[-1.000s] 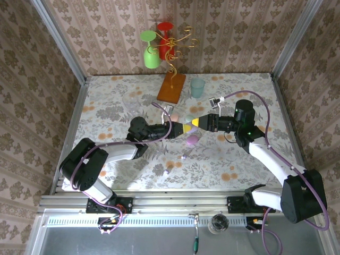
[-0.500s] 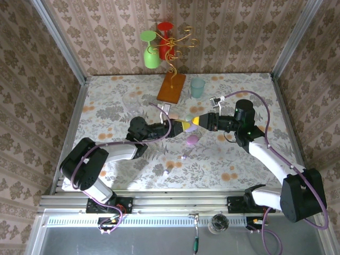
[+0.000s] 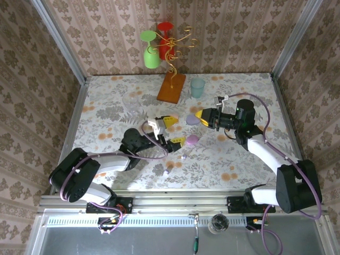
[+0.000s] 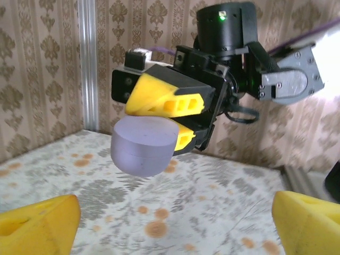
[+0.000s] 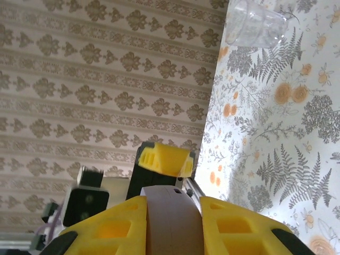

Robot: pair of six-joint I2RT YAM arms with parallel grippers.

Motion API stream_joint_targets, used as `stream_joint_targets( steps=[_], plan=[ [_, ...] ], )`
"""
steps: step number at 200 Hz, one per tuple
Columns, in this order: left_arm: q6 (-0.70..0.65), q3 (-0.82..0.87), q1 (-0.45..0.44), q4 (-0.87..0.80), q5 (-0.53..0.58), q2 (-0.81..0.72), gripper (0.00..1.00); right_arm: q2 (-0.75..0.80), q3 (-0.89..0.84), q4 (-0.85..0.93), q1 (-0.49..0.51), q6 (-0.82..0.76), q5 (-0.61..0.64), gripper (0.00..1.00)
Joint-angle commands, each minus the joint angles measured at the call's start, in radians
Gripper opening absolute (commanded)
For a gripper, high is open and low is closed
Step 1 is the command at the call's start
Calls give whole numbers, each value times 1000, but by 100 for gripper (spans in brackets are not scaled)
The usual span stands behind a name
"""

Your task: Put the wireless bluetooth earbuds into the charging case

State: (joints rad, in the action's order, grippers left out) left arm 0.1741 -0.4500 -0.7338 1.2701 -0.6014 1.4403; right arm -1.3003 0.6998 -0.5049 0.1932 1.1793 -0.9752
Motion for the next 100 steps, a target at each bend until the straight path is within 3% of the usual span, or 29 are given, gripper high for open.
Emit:
stream_joint_targets(
  steps=[1, 100],
  plan=[
    [-222, -12, -9, 28, 7, 31, 90, -19, -31, -143, -1, 146, 10, 19],
    [-176, -131, -17, 37, -5, 131, 81, -43, -24, -211, 76, 202, 18, 17]
  ],
)
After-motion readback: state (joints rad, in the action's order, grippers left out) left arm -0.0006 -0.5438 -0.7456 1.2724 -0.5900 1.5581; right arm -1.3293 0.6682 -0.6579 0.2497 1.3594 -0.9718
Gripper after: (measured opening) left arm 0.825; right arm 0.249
